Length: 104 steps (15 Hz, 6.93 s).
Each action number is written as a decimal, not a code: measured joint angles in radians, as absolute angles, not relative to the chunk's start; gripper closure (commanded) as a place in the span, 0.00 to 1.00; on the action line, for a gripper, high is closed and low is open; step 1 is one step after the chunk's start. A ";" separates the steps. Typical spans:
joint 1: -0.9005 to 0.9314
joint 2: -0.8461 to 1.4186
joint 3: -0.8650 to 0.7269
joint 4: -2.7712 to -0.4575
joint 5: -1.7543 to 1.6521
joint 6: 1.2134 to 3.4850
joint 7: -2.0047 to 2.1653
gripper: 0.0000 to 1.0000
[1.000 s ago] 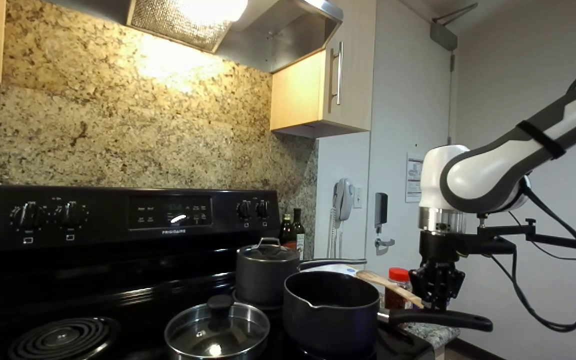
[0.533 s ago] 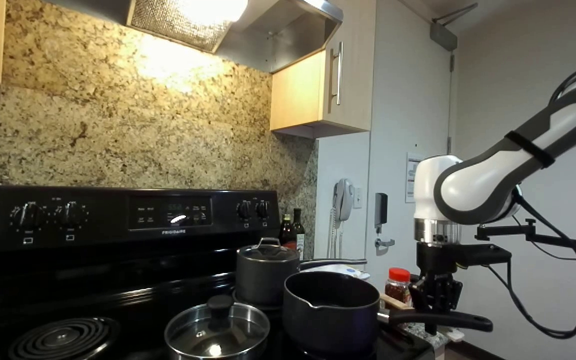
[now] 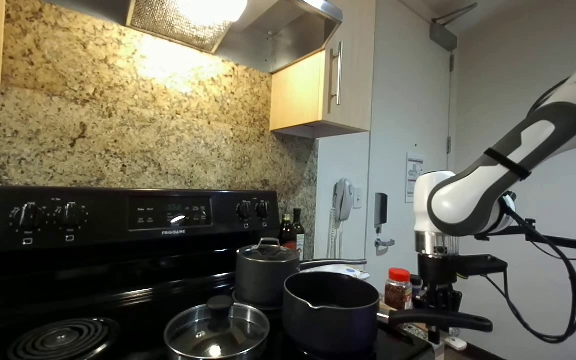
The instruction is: Take the spoons out of the black pot then put the lid on the pot
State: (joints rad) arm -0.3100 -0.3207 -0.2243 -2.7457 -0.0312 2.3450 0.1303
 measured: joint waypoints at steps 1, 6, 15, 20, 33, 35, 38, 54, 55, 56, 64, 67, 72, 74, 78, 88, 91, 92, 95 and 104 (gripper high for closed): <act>-0.309 -0.307 -0.225 -2.733 -0.033 2.345 0.103 0.89; -0.288 -0.245 -0.230 -2.674 -0.039 2.344 -0.002 0.89; -0.284 -0.127 -0.268 -2.659 -0.032 2.380 -0.059 0.41; -0.285 -0.115 -0.279 -2.659 -0.001 2.421 -0.061 0.09; -0.350 -0.482 -0.250 -2.702 -0.033 2.321 0.133 0.00; -0.366 -0.586 -0.204 -2.698 -0.055 2.245 0.178 0.00; -0.354 -0.703 -0.119 -2.662 -0.058 2.142 0.222 0.00; -0.087 -0.351 0.008 -2.329 -0.009 2.254 0.241 0.00; -0.087 -0.358 0.007 -2.330 -0.009 2.253 0.241 0.00; -0.087 -0.363 0.007 -2.330 -0.009 2.253 0.241 0.00; -0.055 -0.283 0.012 -2.221 -0.015 2.212 0.180 0.00; -0.009 -0.158 0.017 -2.073 -0.015 2.139 0.105 0.00; 0.035 0.082 0.027 -1.832 -0.011 2.040 -0.036 0.00; 0.042 0.168 0.033 -1.757 -0.014 2.033 -0.081 0.00; 0.044 0.318 0.040 -1.625 -0.018 2.033 -0.191 0.00; 0.034 0.545 0.063 -1.386 -0.018 1.947 -0.435 0.00; 0.033 0.582 0.066 -1.336 -0.018 1.890 -0.452 0.00; 0.032 0.592 0.067 -1.323 -0.018 1.878 -0.455 0.00; 0.030 0.616 0.071 -1.297 -0.018 1.861 -0.469 0.00; 0.025 0.652 0.088 -1.286 -0.017 1.861 -0.504 0.53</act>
State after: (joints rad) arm 0.0254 0.6519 0.0876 -1.2859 -0.0169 1.8605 -0.5035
